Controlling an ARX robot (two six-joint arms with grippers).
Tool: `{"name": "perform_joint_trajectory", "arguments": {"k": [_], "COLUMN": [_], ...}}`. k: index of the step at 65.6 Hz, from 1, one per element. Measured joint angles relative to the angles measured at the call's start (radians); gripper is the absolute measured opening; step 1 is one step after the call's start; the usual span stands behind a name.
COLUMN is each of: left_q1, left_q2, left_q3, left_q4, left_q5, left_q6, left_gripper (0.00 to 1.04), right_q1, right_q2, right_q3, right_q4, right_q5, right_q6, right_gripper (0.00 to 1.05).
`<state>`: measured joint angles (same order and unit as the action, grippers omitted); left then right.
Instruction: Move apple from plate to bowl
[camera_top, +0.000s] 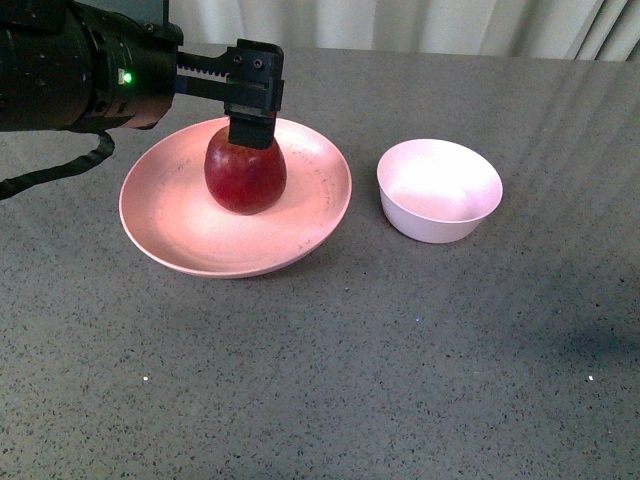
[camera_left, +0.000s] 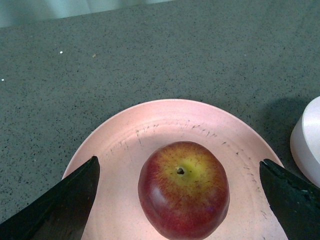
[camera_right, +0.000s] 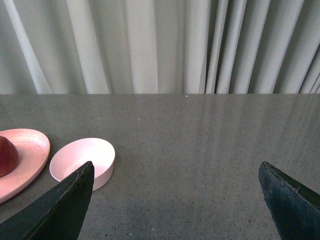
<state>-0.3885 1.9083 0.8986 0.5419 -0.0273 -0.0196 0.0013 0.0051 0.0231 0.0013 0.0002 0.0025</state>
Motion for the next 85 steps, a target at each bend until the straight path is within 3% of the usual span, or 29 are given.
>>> {"name": "perform_joint_trajectory", "arguments": {"k": [69,78,85], "left_q1": [-0.046,-0.048,-0.052], "left_q2": [0.220,0.220,0.216], "left_q3": [0.121,0.121,0.121], "left_q4": [-0.053,-0.053,-0.060], "left_q5": [-0.081,-0.092,-0.091], "left_q6": [-0.064,-0.068,-0.075], "left_gripper": [0.96,0.81,0.79], "right_q1": [0.000,0.000,0.000], "right_q2": [0.000,0.000,0.000], "right_q3": [0.000,0.000,0.000], "right_q4": [0.000,0.000,0.000], "right_q5": [0.000,0.000,0.000], "right_q6": [0.000,0.000,0.000], "right_gripper": [0.96,0.96,0.96]}}
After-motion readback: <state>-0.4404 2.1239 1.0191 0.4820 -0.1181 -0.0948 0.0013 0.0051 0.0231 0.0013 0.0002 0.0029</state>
